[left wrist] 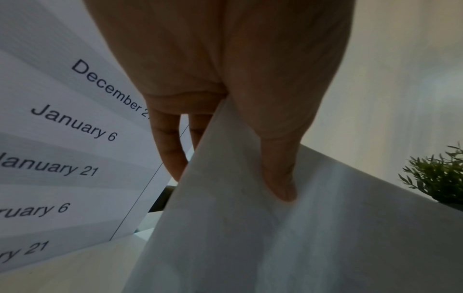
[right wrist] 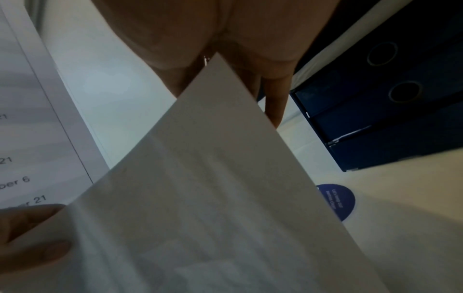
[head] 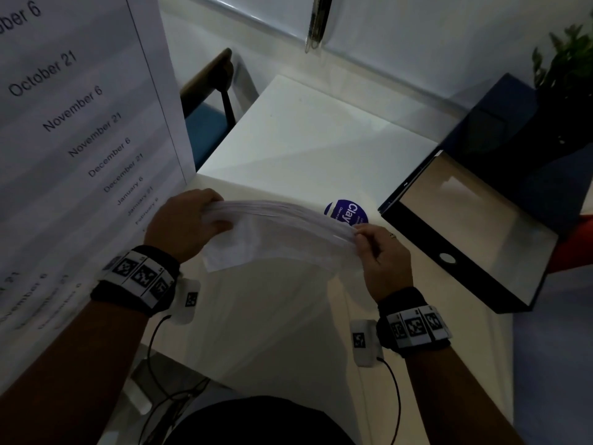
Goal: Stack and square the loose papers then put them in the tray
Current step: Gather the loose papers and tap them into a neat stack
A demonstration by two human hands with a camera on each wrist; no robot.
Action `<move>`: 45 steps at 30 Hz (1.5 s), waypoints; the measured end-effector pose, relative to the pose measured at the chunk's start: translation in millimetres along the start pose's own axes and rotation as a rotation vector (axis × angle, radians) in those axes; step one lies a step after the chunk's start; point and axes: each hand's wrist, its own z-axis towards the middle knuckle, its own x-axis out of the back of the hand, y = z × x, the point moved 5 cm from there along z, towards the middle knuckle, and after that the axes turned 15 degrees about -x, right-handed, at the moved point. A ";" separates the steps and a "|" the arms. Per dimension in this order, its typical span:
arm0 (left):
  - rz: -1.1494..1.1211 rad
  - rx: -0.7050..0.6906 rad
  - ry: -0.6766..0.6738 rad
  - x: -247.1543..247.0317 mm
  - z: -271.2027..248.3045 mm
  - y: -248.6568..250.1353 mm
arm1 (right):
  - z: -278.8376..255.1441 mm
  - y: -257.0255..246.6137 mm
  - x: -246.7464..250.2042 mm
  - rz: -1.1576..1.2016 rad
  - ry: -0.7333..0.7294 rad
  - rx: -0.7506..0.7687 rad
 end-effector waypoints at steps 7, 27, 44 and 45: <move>0.004 -0.026 -0.014 1.9 1.4 3.3 | 6.8 -9.3 3.8 -0.088 0.038 0.048; 0.021 0.033 0.007 -3.1 2.1 -0.3 | -13.3 -29.8 -16.5 -0.716 -0.077 0.119; -0.523 0.096 0.326 4.2 -19.2 -5.5 | -5.5 -6.0 -14.6 -0.376 -0.089 -0.059; -0.586 0.156 0.363 -1.1 -22.7 -12.1 | -4.7 -2.5 -11.8 -0.300 -0.058 -0.106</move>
